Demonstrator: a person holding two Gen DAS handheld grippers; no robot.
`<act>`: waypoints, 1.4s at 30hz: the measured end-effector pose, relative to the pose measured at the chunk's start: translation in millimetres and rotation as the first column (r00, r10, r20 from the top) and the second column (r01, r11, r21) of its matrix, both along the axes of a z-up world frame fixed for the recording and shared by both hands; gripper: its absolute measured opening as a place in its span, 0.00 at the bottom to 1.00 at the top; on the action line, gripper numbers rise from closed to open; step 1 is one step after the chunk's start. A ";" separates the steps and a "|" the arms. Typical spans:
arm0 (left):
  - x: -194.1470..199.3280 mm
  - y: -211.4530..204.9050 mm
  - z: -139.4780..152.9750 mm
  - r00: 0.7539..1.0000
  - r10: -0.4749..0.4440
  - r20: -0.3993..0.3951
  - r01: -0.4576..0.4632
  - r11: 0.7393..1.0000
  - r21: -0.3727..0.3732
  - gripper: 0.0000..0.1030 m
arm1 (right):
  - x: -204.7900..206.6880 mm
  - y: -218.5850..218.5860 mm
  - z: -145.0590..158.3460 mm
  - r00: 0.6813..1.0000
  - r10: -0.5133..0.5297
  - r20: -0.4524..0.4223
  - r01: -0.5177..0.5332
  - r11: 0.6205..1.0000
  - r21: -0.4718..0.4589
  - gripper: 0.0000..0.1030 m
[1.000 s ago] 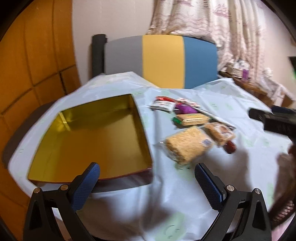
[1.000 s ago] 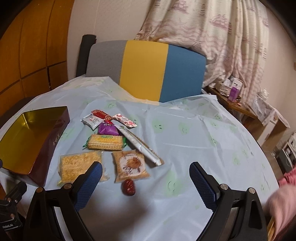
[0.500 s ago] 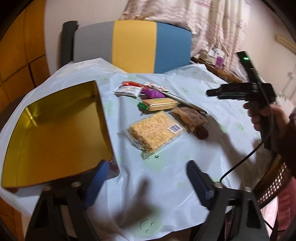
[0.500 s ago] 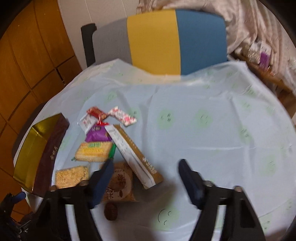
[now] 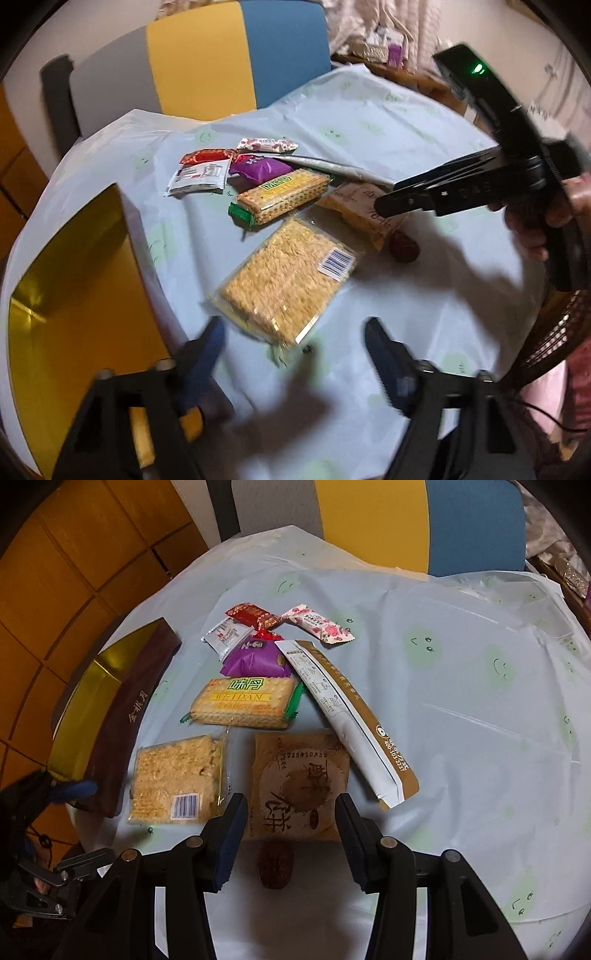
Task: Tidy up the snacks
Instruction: 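Grasp the clear puffed-rice bar pack with the left tool while the right tool approaches the red date, then grasp the red date with the right tool while the left tool lifts the rice pack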
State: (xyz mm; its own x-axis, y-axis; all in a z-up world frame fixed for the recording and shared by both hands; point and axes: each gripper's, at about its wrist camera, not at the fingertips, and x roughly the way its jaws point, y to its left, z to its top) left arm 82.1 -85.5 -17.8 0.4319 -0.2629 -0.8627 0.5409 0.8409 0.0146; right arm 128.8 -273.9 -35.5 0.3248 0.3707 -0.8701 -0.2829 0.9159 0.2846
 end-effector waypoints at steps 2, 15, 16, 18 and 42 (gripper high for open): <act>7.4 -6.0 -4.0 0.999 -0.034 0.003 0.034 0.999 0.033 0.83 | -0.8 -1.6 -1.9 1.000 -0.008 -0.014 0.008 1.000 0.008 0.49; 53.0 -34.4 -41.4 0.982 -0.158 -0.101 0.176 0.964 0.201 0.87 | 3.2 0.7 -6.3 0.999 -0.018 -0.029 0.019 0.999 0.026 0.51; 53.8 -34.7 -42.0 0.982 -0.159 -0.103 0.176 0.965 0.196 0.86 | 3.3 0.5 -6.4 0.999 -0.020 -0.027 0.021 0.999 0.027 0.51; 50.6 -35.4 -41.0 0.981 -0.168 -0.100 0.184 0.968 0.173 0.77 | 3.6 0.9 -6.5 1.000 -0.020 -0.022 0.020 0.999 0.025 0.51; -53.4 -28.6 -44.7 0.998 -0.033 0.046 0.029 0.996 0.083 0.75 | -17.7 24.2 0.5 0.979 0.195 -0.052 -0.195 0.981 0.004 0.48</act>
